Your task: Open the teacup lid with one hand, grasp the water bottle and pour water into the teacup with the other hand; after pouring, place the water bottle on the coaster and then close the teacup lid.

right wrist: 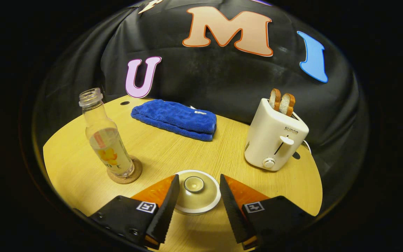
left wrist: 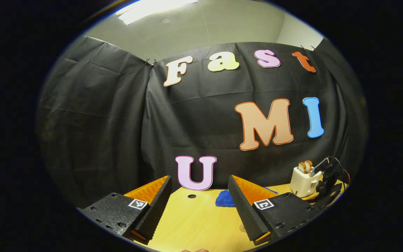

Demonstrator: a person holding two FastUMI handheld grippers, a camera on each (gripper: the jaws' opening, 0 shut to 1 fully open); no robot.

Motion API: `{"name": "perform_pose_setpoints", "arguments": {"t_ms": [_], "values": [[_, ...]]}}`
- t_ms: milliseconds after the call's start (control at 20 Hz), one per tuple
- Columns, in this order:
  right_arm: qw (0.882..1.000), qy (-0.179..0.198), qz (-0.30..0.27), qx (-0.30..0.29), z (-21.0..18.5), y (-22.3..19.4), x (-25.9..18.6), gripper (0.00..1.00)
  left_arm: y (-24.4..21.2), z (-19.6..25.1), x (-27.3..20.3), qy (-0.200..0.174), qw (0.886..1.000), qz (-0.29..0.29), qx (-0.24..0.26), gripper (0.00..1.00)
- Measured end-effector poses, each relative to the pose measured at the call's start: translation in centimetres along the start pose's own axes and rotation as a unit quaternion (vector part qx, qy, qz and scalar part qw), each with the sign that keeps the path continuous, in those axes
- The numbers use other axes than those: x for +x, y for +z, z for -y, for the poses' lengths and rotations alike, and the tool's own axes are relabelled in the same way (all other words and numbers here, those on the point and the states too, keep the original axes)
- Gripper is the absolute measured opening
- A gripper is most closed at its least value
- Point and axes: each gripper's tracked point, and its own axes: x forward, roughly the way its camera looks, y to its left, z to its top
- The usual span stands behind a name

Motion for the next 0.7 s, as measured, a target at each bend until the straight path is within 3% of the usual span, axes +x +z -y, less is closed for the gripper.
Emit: {"name": "perform_pose_setpoints", "arguments": {"t_ms": [250,350,450,500,700], "values": [[1.000,0.009,-0.007,0.020,-0.43,-0.25,0.30,0.67,-0.19,-0.27,-0.09,0.000,1.000,-0.004,0.003,0.94],[1.000,0.012,-0.007,0.023,-0.60,-0.26,0.37,0.70,-0.09,-0.19,-0.01,0.000,1.000,-0.004,0.004,0.94],[1.000,0.012,-0.007,0.021,-0.69,-0.19,0.30,0.46,0.06,-0.28,-0.04,-0.002,1.000,-0.003,0.005,0.92],[1.000,0.012,-0.006,0.020,-0.73,-0.12,0.34,0.41,0.06,-0.25,-0.07,-0.003,1.000,-0.002,0.005,0.92],[1.000,0.012,-0.007,0.027,-0.69,0.00,0.13,0.36,0.09,-0.16,-0.06,-0.005,1.000,-0.003,0.005,0.94]]}}
